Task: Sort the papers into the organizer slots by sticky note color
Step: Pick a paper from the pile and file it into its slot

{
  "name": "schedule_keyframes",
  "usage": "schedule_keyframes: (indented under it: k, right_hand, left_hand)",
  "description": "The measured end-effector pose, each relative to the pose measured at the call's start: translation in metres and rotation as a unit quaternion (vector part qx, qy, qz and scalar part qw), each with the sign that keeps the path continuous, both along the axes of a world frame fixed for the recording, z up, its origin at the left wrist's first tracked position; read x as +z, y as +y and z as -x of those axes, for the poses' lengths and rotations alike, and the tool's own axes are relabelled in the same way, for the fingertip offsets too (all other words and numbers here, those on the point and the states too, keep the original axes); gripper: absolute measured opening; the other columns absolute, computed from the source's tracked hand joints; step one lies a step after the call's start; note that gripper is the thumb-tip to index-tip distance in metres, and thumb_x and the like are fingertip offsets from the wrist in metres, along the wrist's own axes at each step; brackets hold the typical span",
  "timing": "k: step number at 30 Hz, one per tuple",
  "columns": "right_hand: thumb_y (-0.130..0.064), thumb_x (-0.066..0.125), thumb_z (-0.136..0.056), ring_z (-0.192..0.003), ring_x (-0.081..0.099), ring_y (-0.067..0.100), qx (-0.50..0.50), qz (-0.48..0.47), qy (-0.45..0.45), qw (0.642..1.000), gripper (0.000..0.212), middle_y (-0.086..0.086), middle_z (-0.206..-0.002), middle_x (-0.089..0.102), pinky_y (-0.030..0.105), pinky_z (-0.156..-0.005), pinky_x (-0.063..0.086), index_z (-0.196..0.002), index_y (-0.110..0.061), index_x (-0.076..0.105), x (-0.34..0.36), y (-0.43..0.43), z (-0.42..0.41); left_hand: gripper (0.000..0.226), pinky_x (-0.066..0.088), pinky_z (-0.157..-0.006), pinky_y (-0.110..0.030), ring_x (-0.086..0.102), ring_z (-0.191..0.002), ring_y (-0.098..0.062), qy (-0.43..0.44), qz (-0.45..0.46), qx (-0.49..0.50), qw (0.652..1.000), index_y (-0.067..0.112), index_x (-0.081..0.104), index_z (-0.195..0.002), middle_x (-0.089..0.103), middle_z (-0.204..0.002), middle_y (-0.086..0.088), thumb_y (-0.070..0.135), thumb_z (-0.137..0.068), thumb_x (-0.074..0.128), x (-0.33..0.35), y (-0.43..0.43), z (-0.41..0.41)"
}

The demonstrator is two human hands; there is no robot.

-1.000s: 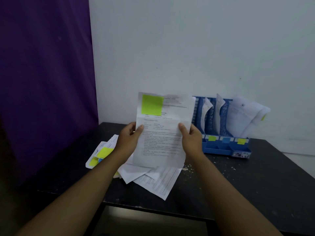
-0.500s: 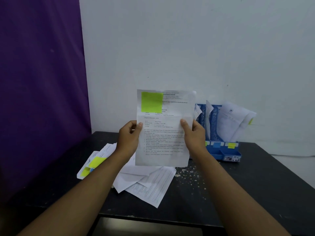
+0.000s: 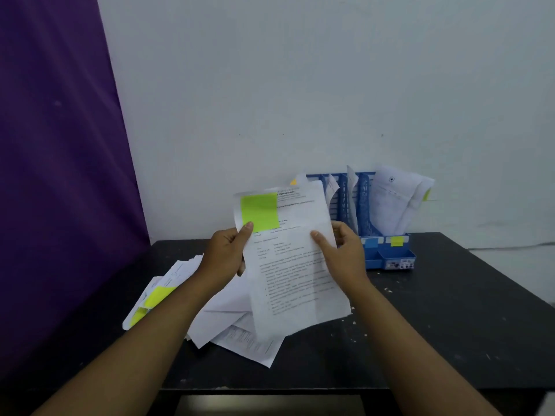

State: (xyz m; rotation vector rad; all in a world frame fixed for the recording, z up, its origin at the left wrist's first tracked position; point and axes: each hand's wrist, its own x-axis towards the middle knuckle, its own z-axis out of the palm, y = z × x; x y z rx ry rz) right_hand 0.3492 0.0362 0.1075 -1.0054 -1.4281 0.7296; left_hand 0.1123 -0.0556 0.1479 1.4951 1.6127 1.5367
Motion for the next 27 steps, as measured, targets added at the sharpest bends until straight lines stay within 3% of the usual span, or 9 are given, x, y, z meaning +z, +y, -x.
schedule_keyframes:
  k: [2,4,7,10,14,17,20,24,27]
  right_hand:
    - [-0.053,0.079,-0.087,-0.126,0.052,0.013,-0.108,-0.022,-0.084,0.99,0.062,-0.01,-0.135,0.059,0.039,-0.104,0.049,-0.141,-0.035,0.055,-0.012,0.002,-0.006]
    - [-0.055,0.077,-0.087,-0.131,0.043,0.014,-0.147,-0.058,-0.124,0.98,0.074,-0.005,-0.143,0.05,0.032,-0.103,0.04,-0.15,-0.03,0.048,-0.016,-0.006,-0.008]
    - [-0.07,0.067,-0.088,-0.127,0.047,0.006,-0.093,-0.095,-0.161,0.978,0.078,-0.01,-0.144,0.05,0.024,-0.095,0.043,-0.151,-0.029,0.047,-0.023,-0.018,-0.009]
    - [-0.087,0.056,-0.084,-0.131,0.05,0.003,-0.065,-0.081,-0.19,0.976,0.088,-0.018,-0.147,0.052,0.029,-0.102,0.051,-0.154,-0.035,0.044,-0.031,-0.018,-0.009]
    - [-0.057,0.061,-0.1,-0.127,0.059,0.004,-0.094,-0.078,-0.202,0.972,0.057,-0.015,-0.145,0.061,0.022,-0.099,0.052,-0.151,-0.036,0.052,-0.034,0.001,-0.012]
    - [-0.029,0.055,-0.108,-0.1,0.065,0.004,-0.13,-0.072,-0.202,0.968,0.04,-0.008,-0.126,0.072,0.004,-0.074,0.042,-0.148,-0.032,0.057,-0.032,0.021,-0.018]
    - [-0.021,0.052,-0.109,-0.08,0.054,0.001,-0.145,-0.069,-0.221,0.962,0.038,-0.004,-0.106,0.074,0.008,-0.057,0.032,-0.145,-0.027,0.061,-0.029,0.039,-0.023]
    - [-0.021,0.052,-0.109,-0.079,0.06,0.004,-0.139,-0.053,-0.225,0.963,0.034,-0.006,-0.101,0.074,0.013,-0.064,0.045,-0.139,-0.028,0.064,-0.029,0.06,-0.028]
    - [-0.02,0.05,-0.11,-0.075,0.06,0.004,-0.131,-0.046,-0.227,0.964,0.033,-0.009,-0.095,0.071,0.017,-0.062,0.049,-0.137,-0.031,0.065,-0.029,0.074,-0.033]
  left_hand:
    - [0.063,0.052,-0.053,-0.026,0.057,-0.041,-0.024,-0.017,-0.005,-0.015,1.0,-0.009,0.054,-0.076,0.061,-0.052,-0.025,0.045,-0.108,0.055,0.005,0.008,-0.018]
    - [0.055,0.061,-0.055,-0.033,0.067,-0.047,-0.027,-0.058,-0.012,-0.04,0.997,-0.011,0.063,-0.085,0.067,-0.06,-0.03,0.038,-0.109,0.055,0.011,0.018,-0.038]
    - [0.05,0.063,-0.056,-0.034,0.074,-0.056,-0.035,-0.056,-0.013,-0.044,0.997,-0.002,0.065,-0.083,0.073,-0.065,-0.024,0.037,-0.111,0.052,0.024,0.033,-0.07]
    - [0.055,0.065,-0.064,-0.041,0.076,-0.06,-0.036,-0.037,-0.013,-0.025,0.999,-0.006,0.066,-0.089,0.076,-0.067,-0.018,0.041,-0.112,0.047,0.038,0.048,-0.098]
    - [0.052,0.066,-0.069,-0.042,0.078,-0.061,-0.028,-0.037,-0.029,-0.009,0.999,-0.003,0.069,-0.096,0.077,-0.069,-0.015,0.038,-0.113,0.042,0.05,0.069,-0.125]
    - [0.052,0.067,-0.069,-0.048,0.078,-0.062,-0.028,-0.037,-0.038,-0.015,0.999,-0.002,0.065,-0.09,0.076,-0.071,-0.019,0.037,-0.113,0.043,0.055,0.085,-0.139]
    - [0.053,0.066,-0.061,-0.041,0.078,-0.06,-0.026,-0.014,-0.05,-0.006,0.999,0.001,0.055,-0.075,0.073,-0.073,-0.027,0.035,-0.113,0.042,0.059,0.098,-0.151]
    - [0.054,0.067,-0.063,-0.045,0.078,-0.059,-0.023,0.002,-0.056,0.004,0.998,-0.011,0.062,-0.091,0.073,-0.073,-0.024,0.034,-0.114,0.041,0.061,0.113,-0.161]
    - [0.053,0.067,-0.067,-0.047,0.077,-0.059,-0.021,0.008,-0.056,0.006,0.998,-0.005,0.064,-0.086,0.072,-0.062,-0.012,0.034,-0.114,0.041,0.06,0.124,-0.168]
